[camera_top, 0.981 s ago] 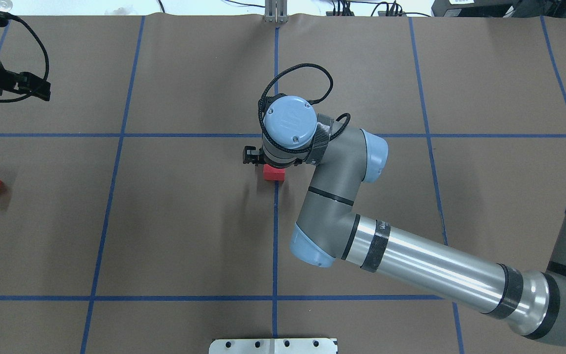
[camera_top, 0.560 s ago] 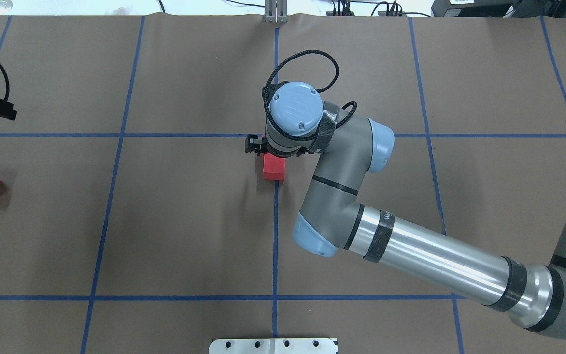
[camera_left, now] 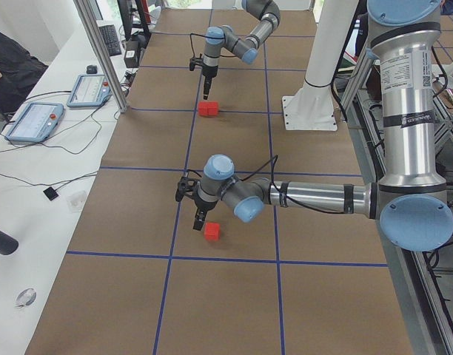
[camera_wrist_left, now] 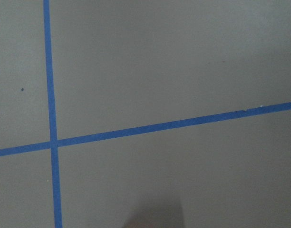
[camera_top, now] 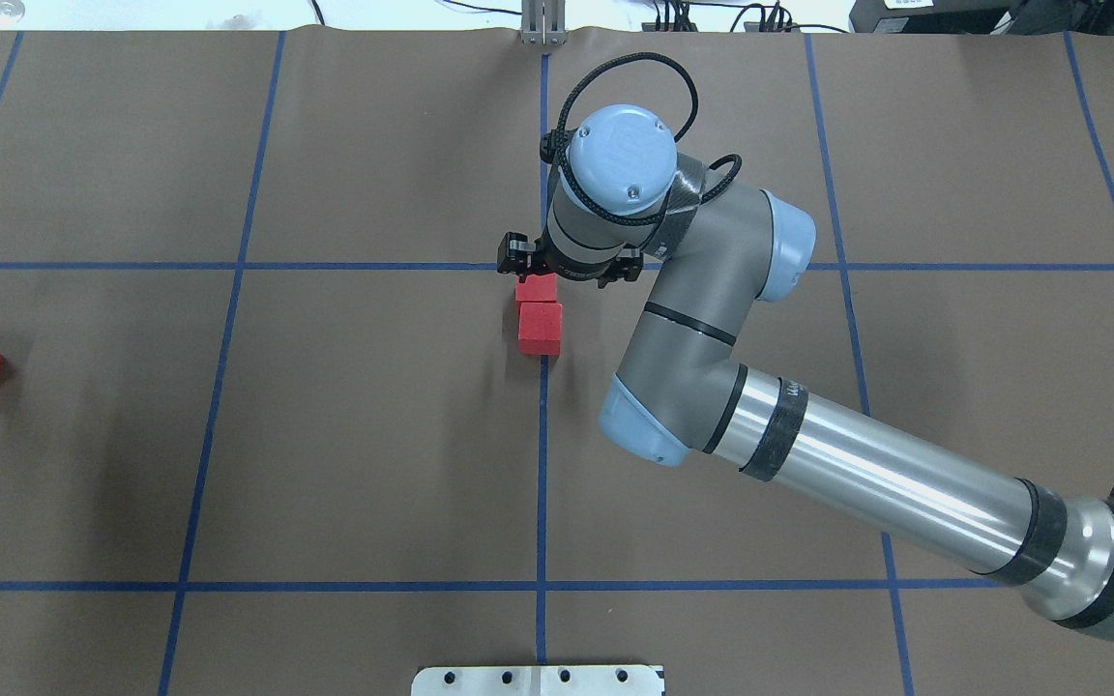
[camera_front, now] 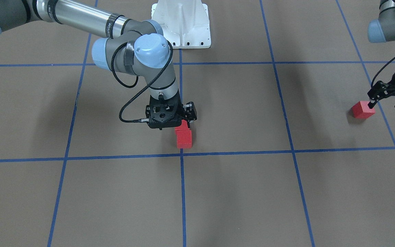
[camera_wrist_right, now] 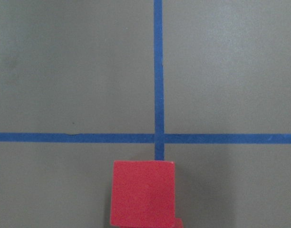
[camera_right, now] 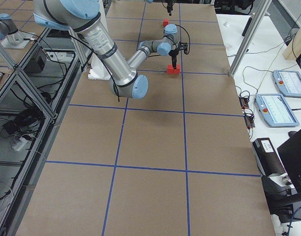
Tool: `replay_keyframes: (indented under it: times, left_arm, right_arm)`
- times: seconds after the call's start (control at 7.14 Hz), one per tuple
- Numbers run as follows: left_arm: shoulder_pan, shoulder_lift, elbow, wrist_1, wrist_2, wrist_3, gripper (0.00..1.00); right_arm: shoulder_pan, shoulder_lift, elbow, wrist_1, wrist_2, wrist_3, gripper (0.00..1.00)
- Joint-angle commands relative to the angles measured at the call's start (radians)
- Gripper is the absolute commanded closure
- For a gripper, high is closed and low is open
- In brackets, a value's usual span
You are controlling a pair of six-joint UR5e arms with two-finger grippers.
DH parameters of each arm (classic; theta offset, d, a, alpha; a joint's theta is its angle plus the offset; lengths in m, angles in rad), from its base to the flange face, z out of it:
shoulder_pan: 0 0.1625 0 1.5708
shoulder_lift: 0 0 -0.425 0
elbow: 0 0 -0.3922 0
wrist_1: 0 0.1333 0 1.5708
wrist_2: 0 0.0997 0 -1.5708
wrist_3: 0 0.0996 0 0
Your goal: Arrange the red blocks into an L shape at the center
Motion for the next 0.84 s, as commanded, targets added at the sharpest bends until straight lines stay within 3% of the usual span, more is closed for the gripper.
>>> replay_keyframes:
  times: [0.0, 0.7]
  left_arm:
    - [0.006, 0.009, 0.1, -0.172, 0.005, -0.128, 0.0]
    - [0.073, 0.014, 0.093, -0.178, 0.033, -0.211, 0.0]
  right_arm:
    - [0.021, -0.044, 0.052, -0.003, 0.025, -0.01, 0.02]
    - [0.065, -0.044, 0.074, -0.014, 0.076, -0.014, 0.02]
